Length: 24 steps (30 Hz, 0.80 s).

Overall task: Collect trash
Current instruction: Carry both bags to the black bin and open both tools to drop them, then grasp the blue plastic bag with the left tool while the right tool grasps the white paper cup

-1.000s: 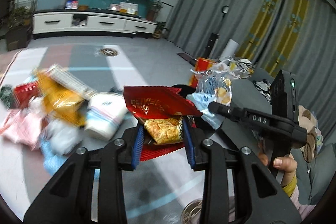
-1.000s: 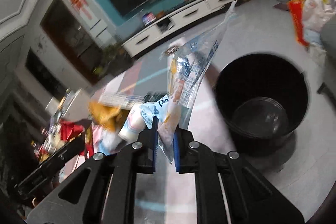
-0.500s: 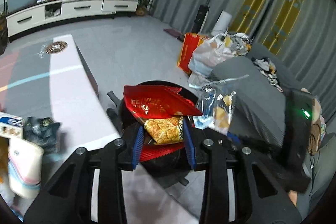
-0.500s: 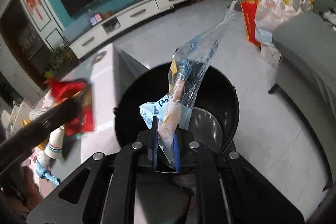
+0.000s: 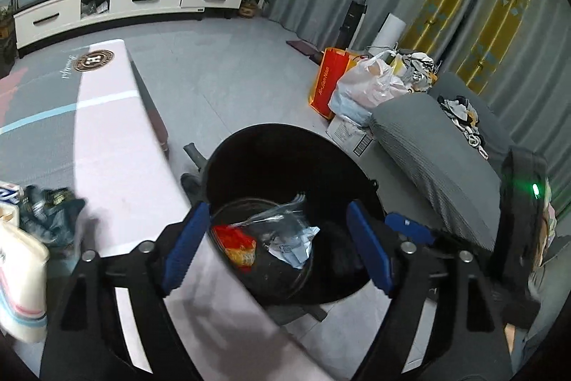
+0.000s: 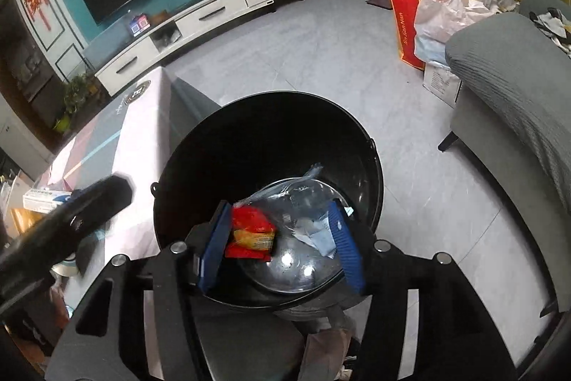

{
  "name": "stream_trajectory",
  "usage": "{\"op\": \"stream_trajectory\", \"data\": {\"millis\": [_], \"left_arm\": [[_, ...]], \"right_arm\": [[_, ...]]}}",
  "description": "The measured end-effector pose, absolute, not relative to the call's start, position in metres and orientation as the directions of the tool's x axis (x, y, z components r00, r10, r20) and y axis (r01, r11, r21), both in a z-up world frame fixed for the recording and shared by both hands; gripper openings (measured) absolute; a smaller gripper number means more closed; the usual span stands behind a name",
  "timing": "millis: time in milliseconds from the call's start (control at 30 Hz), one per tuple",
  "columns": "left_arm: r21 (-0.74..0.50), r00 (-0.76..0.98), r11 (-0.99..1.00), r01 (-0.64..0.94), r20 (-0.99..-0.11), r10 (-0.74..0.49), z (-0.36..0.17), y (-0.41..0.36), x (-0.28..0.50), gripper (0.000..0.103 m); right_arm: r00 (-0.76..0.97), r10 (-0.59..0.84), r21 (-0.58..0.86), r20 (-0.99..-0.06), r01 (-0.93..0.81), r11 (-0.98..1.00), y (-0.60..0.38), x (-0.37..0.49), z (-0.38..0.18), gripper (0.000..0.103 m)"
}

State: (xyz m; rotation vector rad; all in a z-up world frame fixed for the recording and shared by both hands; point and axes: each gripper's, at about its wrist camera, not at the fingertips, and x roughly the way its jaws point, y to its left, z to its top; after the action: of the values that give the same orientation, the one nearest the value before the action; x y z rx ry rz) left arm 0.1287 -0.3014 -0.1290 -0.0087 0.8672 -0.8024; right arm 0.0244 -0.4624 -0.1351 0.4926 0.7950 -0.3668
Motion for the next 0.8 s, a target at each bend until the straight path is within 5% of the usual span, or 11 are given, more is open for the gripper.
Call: {"op": "stream_trajectory", "data": {"millis": [333, 800], "left_arm": [[-0.204, 0.530, 0.766, 0.610, -0.613, -0.585, -0.096, -0.198, 0.083, 0.093], [-0.361, 0.623, 0.896, 0.259, -0.647, -0.440, -0.109, 0.026, 0.088, 0.098]], "right_arm": [[0.763, 0.113, 0.451, -0.636, 0.250, 0.857, -0.403, 0.035, -0.109, 0.061], [0.637, 0.431, 0.564, -0.638, 0.006, 0.826, -0.278, 0.093, -0.135, 0.061]]}}
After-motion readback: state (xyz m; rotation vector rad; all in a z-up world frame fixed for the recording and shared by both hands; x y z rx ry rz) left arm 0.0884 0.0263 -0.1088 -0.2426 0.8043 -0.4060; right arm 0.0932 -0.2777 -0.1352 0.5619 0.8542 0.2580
